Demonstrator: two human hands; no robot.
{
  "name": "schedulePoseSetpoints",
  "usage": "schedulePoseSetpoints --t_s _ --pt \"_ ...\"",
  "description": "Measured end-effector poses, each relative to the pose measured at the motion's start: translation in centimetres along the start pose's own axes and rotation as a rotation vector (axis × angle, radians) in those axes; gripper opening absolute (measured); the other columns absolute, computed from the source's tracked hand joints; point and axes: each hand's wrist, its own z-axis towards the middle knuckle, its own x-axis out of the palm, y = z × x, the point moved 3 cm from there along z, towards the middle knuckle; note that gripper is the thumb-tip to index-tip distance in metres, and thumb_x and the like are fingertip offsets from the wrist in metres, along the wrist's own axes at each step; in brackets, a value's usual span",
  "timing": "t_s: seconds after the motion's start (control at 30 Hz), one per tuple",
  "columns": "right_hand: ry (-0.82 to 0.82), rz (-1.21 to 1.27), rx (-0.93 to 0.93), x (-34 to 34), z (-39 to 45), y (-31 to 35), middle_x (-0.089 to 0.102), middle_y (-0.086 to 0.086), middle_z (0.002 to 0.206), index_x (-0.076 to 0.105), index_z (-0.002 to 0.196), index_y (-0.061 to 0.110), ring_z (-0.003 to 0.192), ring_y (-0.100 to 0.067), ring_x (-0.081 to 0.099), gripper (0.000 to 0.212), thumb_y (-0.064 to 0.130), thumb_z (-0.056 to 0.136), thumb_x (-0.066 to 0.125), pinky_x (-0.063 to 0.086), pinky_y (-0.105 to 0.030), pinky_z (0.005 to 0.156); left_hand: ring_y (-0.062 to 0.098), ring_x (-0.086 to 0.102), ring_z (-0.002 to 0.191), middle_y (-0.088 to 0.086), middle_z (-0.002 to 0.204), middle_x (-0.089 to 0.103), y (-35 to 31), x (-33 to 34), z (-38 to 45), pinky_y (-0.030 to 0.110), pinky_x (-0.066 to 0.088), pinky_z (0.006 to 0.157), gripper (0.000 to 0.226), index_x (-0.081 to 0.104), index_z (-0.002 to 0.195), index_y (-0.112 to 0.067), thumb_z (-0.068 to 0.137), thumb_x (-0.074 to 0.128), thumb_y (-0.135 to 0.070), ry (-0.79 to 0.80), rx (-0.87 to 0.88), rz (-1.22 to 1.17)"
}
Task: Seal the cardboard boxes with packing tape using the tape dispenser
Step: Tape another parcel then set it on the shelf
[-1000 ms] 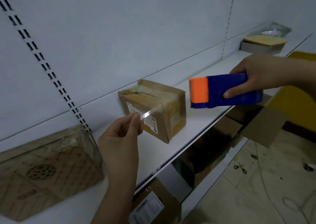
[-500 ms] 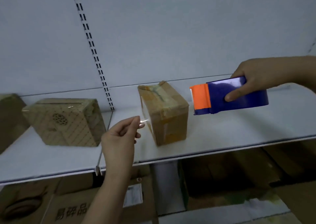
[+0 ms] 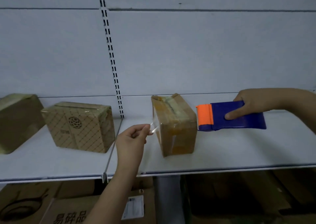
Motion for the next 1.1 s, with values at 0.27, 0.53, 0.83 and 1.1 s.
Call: schedulePoseSetpoints --t_s 0.27,0.53,0.83,1.1 --pt "0.147 0.109 0.008 1.3 1.7 -0.9 0.074 -0.004 0.078 0.072 0.072 0.020 0.067 -0.014 0.068 0.058 0.076 0.057 0.070 0.048 -0.023 0.063 0.003 0.066 0.062 -0.001 0.077 0.073 1.3 1.5 1.7 0.023 0.055 0.067 0.008 0.070 0.098 -0.020 0.097 0.063 -0.024 0.016 0.001 0.025" --pt "0.251 0.035 -0.128 0.4 4.4 -2.1 0.075 -0.004 0.089 0.071 0.091 0.014 0.077 -0.019 0.070 0.077 0.080 0.052 0.067 0.051 -0.025 0.070 0.013 0.065 0.067 0.006 0.073 0.063 2.4 4.5 2.6 0.028 0.058 0.061 0.046 0.047 0.137 -0.021 0.096 0.062 -0.035 -0.031 -0.060 0.197" --pt "0.281 0.022 -0.219 0.0 5.9 -2.9 0.075 -0.003 0.090 0.070 0.092 0.015 0.079 -0.019 0.071 0.076 0.079 0.052 0.066 0.051 -0.026 0.071 0.007 0.063 0.100 -0.005 0.120 0.065 -3.5 3.2 1.7 0.030 0.053 0.087 0.028 0.069 0.125 -0.019 0.100 0.057 -0.027 -0.240 0.691 0.670" --pt "0.285 0.024 -0.211 0.1 6.8 -2.8 0.075 -0.001 0.086 0.069 0.090 0.014 0.072 -0.014 0.070 0.066 0.074 0.061 0.064 0.050 -0.024 0.067 0.015 0.054 0.129 -0.002 0.141 0.058 -1.1 6.9 3.7 0.040 0.044 0.104 0.042 0.053 0.143 -0.018 0.104 0.048 -0.033 0.377 0.989 0.945"
